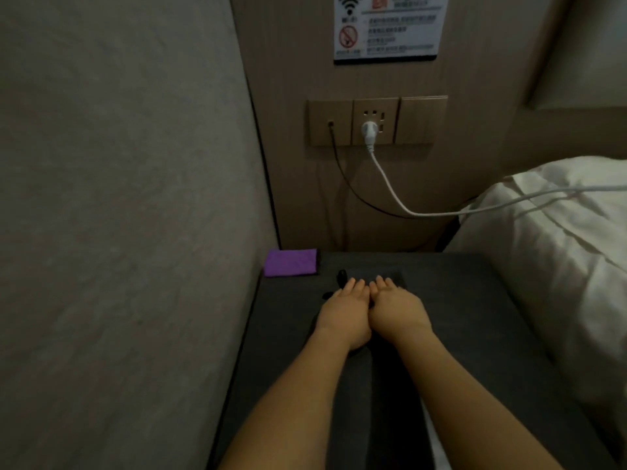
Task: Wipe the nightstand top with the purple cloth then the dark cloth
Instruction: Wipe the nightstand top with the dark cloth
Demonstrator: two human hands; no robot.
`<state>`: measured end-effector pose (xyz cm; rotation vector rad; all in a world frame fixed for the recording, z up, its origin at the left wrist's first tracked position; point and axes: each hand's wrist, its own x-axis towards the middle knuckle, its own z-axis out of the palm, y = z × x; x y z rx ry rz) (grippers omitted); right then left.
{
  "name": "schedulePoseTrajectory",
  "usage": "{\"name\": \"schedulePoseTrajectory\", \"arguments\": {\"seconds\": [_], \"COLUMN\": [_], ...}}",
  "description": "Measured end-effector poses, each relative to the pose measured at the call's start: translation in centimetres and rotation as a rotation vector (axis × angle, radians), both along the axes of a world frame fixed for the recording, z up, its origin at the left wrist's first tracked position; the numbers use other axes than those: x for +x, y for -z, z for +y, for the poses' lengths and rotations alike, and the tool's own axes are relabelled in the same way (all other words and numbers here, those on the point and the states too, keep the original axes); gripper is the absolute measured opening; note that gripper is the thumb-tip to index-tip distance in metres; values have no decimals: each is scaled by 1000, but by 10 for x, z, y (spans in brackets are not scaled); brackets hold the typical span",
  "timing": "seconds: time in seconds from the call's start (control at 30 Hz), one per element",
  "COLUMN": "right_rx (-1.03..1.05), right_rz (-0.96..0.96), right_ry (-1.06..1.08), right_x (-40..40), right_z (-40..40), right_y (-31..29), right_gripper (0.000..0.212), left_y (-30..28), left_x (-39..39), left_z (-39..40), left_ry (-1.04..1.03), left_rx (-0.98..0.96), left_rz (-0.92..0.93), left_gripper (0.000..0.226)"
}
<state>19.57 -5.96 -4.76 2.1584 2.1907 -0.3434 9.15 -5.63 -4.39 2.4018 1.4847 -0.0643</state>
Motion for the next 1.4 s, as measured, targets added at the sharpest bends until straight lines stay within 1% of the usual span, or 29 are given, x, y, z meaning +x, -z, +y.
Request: {"name": "schedulePoseTrajectory", "arguments": {"seconds": [0.13, 0.4, 0.6, 0.77, 0.9, 1.03, 1.23, 1.4], "right_rx": [-47, -48, 3, -12, -6, 1, -17, -118], "right_rz": [21, 113, 105, 112, 99, 74, 52, -59], "right_ry": [-58, -202, -249, -269, -235, -190, -70, -16], "right_x": [-54, -129, -123, -112, -89, -48, 34, 112], "right_z": [0, 2, -1, 0, -7, -16, -33, -35], "right_y": [-6, 1, 7, 7, 8, 6, 8, 5], "right_gripper": [56, 61, 57, 58, 58, 60, 64, 70], "left_y": [0, 6, 9, -1, -4, -4, -11, -14], "left_x": [-56, -132, -119, -108, -87, -46, 35, 109], "left_z": [-5, -8, -13, -14, -18, -26, -32, -41], "left_ry": [-56, -231, -273, -299, -278, -235, -113, -22], "left_rx": [16, 23, 55, -33, -74, -89, -123, -149], "left_rz": [-34, 9, 82, 126, 103, 87, 113, 106], "left_gripper": [72, 74, 73, 70, 72, 72, 71, 76]}}
